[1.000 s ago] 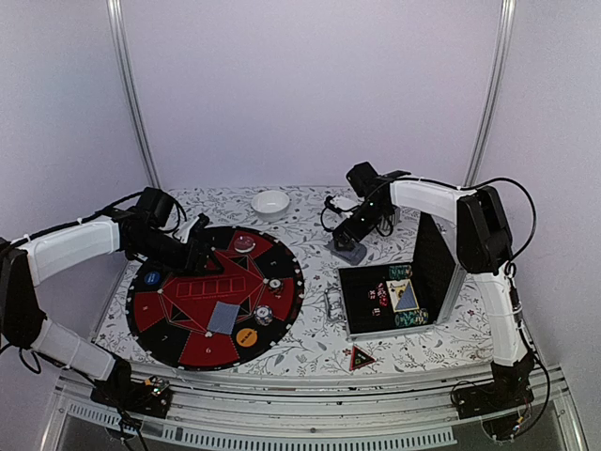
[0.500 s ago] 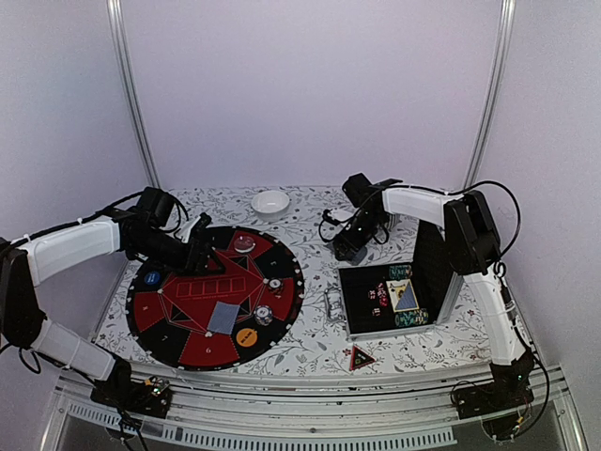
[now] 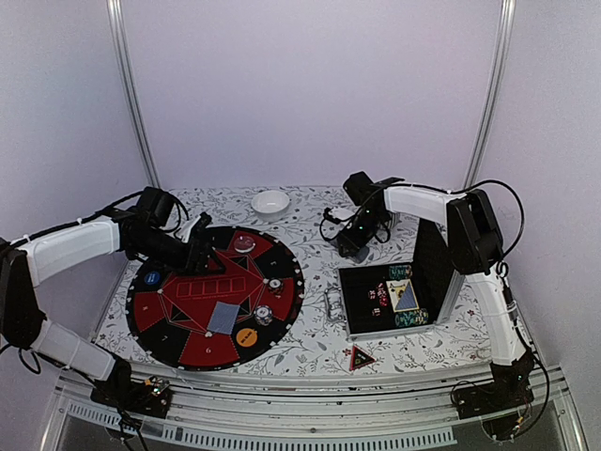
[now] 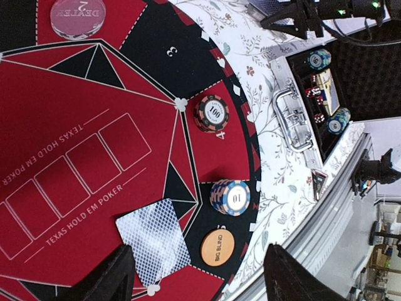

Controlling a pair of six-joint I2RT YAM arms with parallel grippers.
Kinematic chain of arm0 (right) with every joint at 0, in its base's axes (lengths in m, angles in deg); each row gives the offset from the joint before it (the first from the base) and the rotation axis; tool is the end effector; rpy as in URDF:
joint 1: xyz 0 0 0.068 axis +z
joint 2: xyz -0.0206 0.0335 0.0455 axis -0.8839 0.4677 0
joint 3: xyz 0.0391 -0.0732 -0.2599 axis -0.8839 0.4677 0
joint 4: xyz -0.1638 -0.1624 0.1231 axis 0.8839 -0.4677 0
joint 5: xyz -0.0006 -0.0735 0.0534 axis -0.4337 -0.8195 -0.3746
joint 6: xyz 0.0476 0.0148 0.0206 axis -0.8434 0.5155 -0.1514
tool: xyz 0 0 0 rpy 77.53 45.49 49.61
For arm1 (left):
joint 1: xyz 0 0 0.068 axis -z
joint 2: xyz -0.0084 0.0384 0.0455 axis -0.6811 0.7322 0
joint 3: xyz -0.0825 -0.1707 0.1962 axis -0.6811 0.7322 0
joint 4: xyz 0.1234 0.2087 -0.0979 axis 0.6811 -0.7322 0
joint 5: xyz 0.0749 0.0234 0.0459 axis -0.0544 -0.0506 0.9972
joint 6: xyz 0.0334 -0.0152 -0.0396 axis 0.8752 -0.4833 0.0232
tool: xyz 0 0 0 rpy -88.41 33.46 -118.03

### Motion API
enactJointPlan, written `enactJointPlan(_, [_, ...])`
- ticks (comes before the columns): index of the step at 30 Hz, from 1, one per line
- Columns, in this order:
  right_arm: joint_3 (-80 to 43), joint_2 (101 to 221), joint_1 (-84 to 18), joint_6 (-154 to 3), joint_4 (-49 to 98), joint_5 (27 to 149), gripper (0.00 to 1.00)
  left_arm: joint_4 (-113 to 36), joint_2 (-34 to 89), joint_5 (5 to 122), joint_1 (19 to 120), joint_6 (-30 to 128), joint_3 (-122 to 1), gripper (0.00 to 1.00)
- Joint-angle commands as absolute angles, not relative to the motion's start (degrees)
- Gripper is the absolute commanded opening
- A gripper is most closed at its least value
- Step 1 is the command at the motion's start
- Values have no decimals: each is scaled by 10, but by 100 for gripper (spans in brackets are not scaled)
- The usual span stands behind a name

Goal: Distribute texas hold em gaming equipment
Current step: Pick up the face-down deck piles from the center of the board, then pass from the right arm to the left

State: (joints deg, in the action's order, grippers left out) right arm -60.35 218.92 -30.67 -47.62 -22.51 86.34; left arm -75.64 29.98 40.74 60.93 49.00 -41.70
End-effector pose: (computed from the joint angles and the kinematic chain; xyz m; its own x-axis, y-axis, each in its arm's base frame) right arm 0.4318 0.2683 0.1502 -0.5495 -0.7507 -0.3668 -0.7970 0.6027 -0.0396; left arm 0.2466 -0.0996 0.2329 -0.9070 0.1139 -0.4055 0.3374 0.7729 -0.5374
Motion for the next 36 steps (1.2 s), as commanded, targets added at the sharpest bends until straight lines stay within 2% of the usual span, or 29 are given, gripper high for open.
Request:
enactJointPlan(1, [-588, 2166, -308, -476, -225, 861, 46, -749, 285, 403, 617, 497, -430, 73])
enactJointPlan(11, [-604, 2097, -302, -463, -212, 898, 41, -701, 261, 404, 617, 452, -441, 70])
enactJointPlan(19, [-639, 2055, -232, -436, -235, 905, 41, -552, 227, 409, 617, 321, -428, 54])
enactJointPlan(21, [-624, 2036, -198, -425, -228, 906, 41, -515, 217, 399, 618, 295, -418, 57])
enactJointPlan(24, [-572, 1999, -141, -409, -183, 895, 41, -447, 215, 368, 624, 262, -385, 70])
enactJointPlan(29, [-552, 1980, -64, -405, -156, 900, 40, -385, 229, 327, 665, 247, -342, 81])
enactJointPlan(33, [-558, 1982, -25, -406, -148, 893, 39, -362, 234, 320, 684, 239, -313, 82])
enactJointPlan(36, [-562, 1982, -10, -405, -143, 891, 39, -345, 238, 305, 691, 230, -298, 78])
